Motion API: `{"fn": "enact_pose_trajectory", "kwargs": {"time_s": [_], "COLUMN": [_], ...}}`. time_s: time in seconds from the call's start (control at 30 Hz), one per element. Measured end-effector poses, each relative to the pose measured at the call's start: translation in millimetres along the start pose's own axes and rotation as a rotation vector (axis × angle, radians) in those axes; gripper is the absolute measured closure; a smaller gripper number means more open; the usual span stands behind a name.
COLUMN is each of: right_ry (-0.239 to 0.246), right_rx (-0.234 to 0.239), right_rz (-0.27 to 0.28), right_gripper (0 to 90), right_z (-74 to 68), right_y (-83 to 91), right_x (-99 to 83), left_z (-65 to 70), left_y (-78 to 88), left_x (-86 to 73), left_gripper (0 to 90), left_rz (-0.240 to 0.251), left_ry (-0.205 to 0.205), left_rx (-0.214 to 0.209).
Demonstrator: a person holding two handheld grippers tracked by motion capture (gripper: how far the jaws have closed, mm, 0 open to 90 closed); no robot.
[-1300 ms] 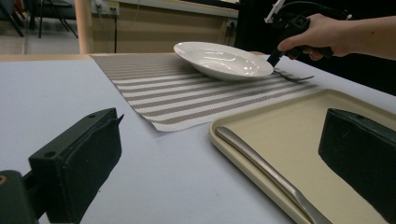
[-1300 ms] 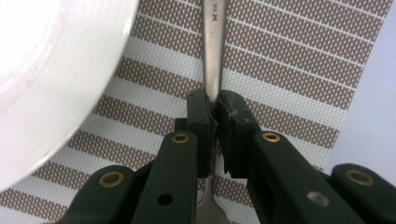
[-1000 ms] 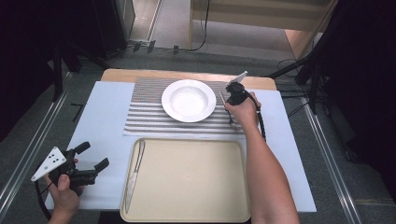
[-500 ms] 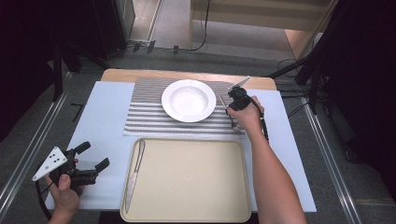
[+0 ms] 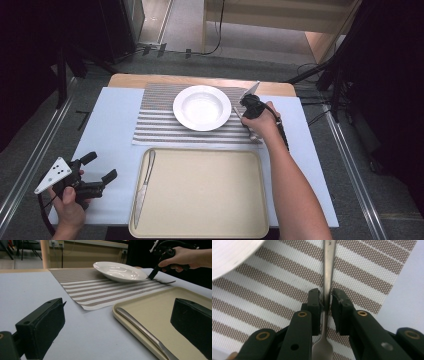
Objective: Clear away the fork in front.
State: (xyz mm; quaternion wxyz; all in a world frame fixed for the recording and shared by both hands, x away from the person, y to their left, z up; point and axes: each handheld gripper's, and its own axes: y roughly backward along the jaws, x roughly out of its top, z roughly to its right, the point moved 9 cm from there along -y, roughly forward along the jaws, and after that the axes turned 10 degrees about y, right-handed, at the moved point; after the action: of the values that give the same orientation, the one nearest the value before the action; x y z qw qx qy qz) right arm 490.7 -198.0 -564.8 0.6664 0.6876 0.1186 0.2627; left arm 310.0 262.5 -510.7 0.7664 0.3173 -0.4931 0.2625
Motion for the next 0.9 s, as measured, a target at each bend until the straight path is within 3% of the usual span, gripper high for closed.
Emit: {"fn": "enact_pose_trajectory", "kwargs": {"time_s": [0.13,0.23,0.5,0.57,0.67,0.9], "right_ry": [0.025,-0.018,-0.031,-0.042,-0.070,-0.062], "right_rx": [-0.015,0.010,0.034,0.036,0.067,0.079], "right_rz": [-0.065,-0.074,-0.091,-0.080,-0.018,0.074], "right_gripper": [76.4,78.4,84.4,84.6,84.7,84.7], "right_z": [-3.3,-2.9,-3.3,-2.9,-0.6,2.9], "right_y": [-1.8,-2.2,-2.4,-2.5,-1.8,7.4], "right_x": [-4.8,-4.5,-3.9,-3.9,-6.0,-6.0], "left_z": [0.2,0.4,0.0,-0.3,-0.5,0.0], "left_y": [-0.4,-0.4,-0.2,0.3,0.4,-0.4], "left_x": [0.0,-0.2,-0.2,-0.2,0.0,-0.1], "left_gripper": [0.0,0.0,0.0,0.0,0.0,0.0], "left_rz": [0.002,0.000,0.002,0.001,0.001,0.000], "left_ry": [0.000,0.000,0.004,0.003,0.002,0.001], "left_rx": [0.001,0.000,0.003,0.001,0.000,0.002]}}
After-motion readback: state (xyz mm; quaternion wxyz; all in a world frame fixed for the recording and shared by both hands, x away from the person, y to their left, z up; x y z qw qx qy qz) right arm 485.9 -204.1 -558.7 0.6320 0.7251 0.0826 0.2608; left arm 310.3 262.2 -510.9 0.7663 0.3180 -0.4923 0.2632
